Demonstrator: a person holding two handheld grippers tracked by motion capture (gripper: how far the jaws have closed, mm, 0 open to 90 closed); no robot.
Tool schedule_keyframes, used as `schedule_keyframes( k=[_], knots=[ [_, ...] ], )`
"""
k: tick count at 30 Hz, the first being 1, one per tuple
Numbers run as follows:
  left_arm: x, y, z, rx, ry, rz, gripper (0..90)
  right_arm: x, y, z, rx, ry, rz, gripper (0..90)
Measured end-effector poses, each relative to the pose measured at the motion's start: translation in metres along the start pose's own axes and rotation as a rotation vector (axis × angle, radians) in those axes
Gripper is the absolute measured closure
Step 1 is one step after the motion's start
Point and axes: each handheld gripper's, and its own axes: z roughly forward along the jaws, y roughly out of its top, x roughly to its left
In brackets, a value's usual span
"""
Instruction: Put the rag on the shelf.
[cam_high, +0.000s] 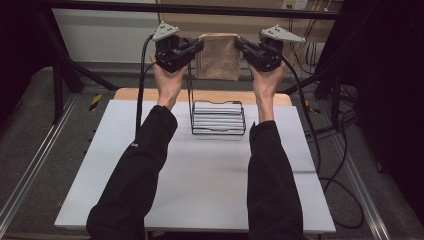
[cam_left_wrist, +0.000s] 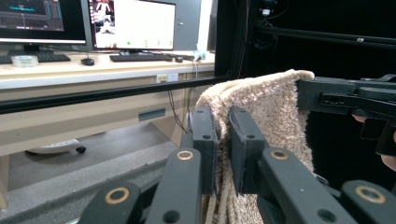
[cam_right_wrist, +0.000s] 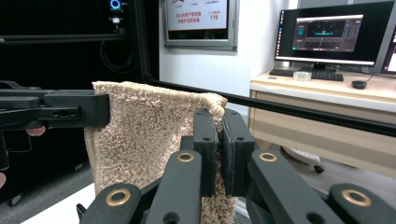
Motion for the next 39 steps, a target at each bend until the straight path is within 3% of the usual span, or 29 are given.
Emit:
schedule_keyframes(
  k=[8,12,19,25,30,39],
  knots=[
    [0.006,-0.012,0.004,0.015,-0.007,-0.011,81.4,-0.002,-0.006,0.006,0.019,0.004,-0.023,86.0],
    [0.005,-0.017,0.004,0.043,-0.003,0.021,81.3,-0.002,-0.013,0.006,0.046,0.002,-0.024,85.9],
    [0.004,-0.025,0.002,0.054,-0.027,0.018,81.3,-0.001,-0.023,-0.001,0.053,0.020,-0.027,85.7],
    [0.000,-0.029,0.003,0.076,-0.035,0.033,81.2,0.002,-0.024,-0.008,0.100,0.007,-0.058,85.3],
    [-0.004,-0.032,0.004,0.089,-0.043,0.056,81.3,0.000,-0.027,-0.011,0.121,0.003,-0.028,85.3],
    [-0.004,-0.041,0.006,0.109,-0.039,0.075,81.3,-0.002,-0.039,-0.014,0.150,0.002,-0.026,85.5]
  ],
)
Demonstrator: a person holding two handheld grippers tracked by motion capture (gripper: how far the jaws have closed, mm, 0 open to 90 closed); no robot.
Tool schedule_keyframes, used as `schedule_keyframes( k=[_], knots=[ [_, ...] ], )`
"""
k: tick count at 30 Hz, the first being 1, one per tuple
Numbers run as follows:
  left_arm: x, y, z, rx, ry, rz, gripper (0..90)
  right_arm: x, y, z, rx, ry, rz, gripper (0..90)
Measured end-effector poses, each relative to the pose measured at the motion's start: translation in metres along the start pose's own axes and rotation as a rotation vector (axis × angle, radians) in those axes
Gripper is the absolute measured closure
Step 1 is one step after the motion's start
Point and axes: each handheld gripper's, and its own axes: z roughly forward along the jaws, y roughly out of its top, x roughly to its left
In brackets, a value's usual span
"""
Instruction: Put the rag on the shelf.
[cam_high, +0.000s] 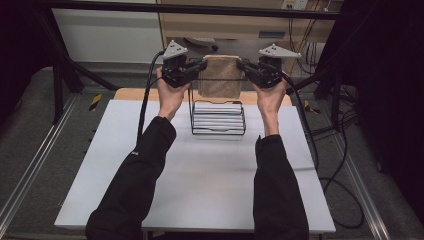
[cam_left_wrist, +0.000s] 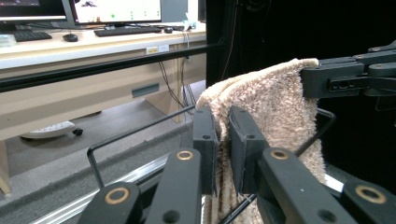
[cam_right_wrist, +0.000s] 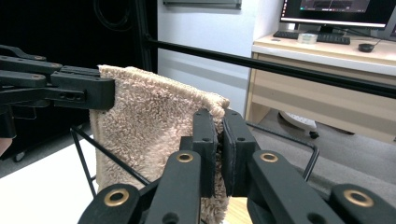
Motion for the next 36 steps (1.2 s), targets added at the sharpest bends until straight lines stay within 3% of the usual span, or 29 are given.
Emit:
schedule_keyframes(
  k=[21,36],
  knots=[
    [-0.004,0.005,-0.014,-0.044,-0.047,0.004,81.1,0.004,0.000,-0.010,-0.070,0.025,-0.035,85.4],
    [-0.010,0.000,-0.024,0.006,-0.070,0.020,80.5,0.013,-0.004,-0.024,-0.037,0.050,-0.060,85.0]
  ],
)
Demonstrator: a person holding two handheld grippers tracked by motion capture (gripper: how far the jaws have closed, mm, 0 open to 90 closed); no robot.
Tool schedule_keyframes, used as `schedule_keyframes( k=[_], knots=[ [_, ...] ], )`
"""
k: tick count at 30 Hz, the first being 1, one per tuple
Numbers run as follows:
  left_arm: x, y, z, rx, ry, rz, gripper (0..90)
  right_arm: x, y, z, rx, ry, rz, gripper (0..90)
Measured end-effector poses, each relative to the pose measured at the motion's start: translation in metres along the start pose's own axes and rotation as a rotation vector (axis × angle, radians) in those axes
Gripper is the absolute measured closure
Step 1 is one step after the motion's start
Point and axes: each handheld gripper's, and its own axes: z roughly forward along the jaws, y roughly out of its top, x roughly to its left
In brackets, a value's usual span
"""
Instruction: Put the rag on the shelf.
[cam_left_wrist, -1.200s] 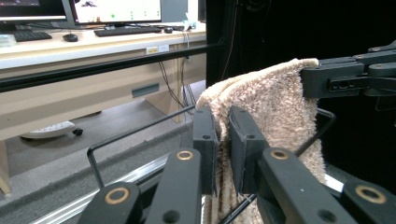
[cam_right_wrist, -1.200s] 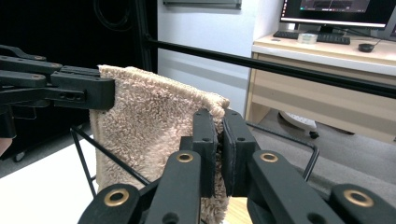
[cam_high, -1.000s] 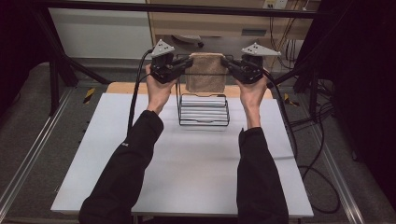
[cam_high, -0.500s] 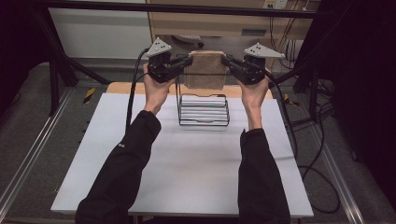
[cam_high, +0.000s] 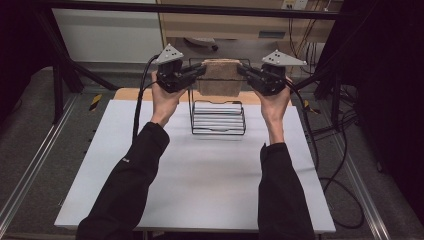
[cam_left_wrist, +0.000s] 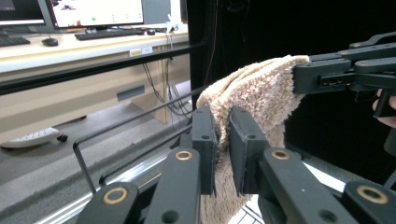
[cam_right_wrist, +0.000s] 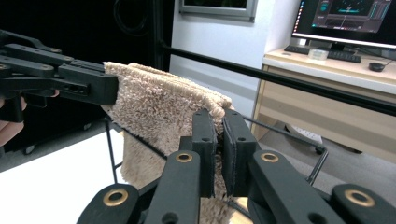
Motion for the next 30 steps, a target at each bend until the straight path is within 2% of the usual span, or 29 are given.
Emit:
schedule_keyframes(
  k=[11,18,24,30],
  knots=[
    [-0.002,-0.011,-0.002,0.045,-0.004,-0.014,80.2,0.012,-0.007,-0.006,0.050,0.001,-0.038,85.0],
    [-0.005,-0.018,-0.003,0.077,-0.013,-0.024,79.3,0.015,-0.014,-0.009,0.074,0.003,-0.032,84.9],
    [-0.007,-0.020,-0.006,0.112,-0.013,-0.015,76.4,0.018,-0.020,-0.009,0.097,0.003,-0.039,84.9],
    [-0.007,-0.017,-0.012,0.140,-0.020,-0.037,70.3,0.019,-0.024,-0.009,0.099,0.006,-0.035,84.9]
  ],
)
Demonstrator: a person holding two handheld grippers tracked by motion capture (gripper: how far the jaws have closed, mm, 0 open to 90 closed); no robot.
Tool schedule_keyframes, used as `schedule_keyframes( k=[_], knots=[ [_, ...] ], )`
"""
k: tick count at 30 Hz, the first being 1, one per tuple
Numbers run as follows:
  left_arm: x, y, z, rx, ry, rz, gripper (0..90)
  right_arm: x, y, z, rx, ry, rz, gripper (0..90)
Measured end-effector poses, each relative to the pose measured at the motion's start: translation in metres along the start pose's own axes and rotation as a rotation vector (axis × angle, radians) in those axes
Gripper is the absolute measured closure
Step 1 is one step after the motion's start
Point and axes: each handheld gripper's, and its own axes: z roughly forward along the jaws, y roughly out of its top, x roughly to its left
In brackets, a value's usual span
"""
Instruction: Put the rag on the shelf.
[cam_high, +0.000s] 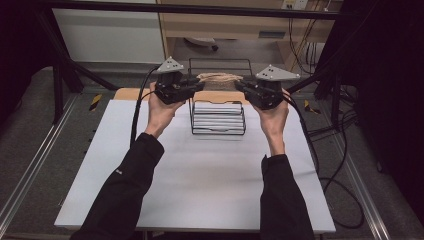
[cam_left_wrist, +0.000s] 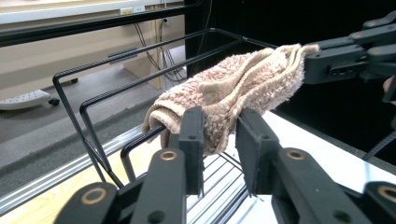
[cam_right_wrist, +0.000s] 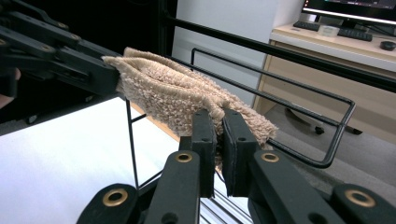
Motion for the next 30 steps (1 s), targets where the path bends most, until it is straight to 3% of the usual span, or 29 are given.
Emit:
schedule_keyframes(
  k=[4,7,10,14,19,23,28,30],
  knots=[
    [0.000,0.008,-0.006,0.007,0.013,-0.018,66.6,0.000,-0.002,0.000,-0.005,0.002,0.003,84.9],
    [0.002,0.015,-0.012,-0.020,0.010,-0.037,66.6,0.000,-0.003,0.000,-0.001,0.003,-0.002,84.9],
    [0.006,0.022,-0.017,-0.040,0.038,-0.053,68.0,0.000,-0.004,0.000,0.001,0.005,-0.009,84.9],
    [0.010,0.030,-0.011,-0.025,0.055,-0.082,72.6,0.000,-0.004,0.000,0.004,0.005,-0.015,84.9],
    [0.010,0.034,0.007,0.016,0.065,-0.087,78.8,0.001,-0.005,0.000,0.009,0.006,-0.022,84.9],
    [0.007,0.031,0.016,0.042,0.043,-0.079,83.4,0.000,-0.005,-0.001,0.007,0.009,-0.022,84.8],
    [0.003,0.023,0.015,0.059,-0.001,-0.048,85.7,0.000,-0.007,-0.001,0.007,0.015,-0.019,83.4],
    [0.004,0.018,0.014,0.071,-0.019,-0.055,86.4,0.000,-0.008,-0.001,0.009,0.018,-0.022,81.8]
  ],
)
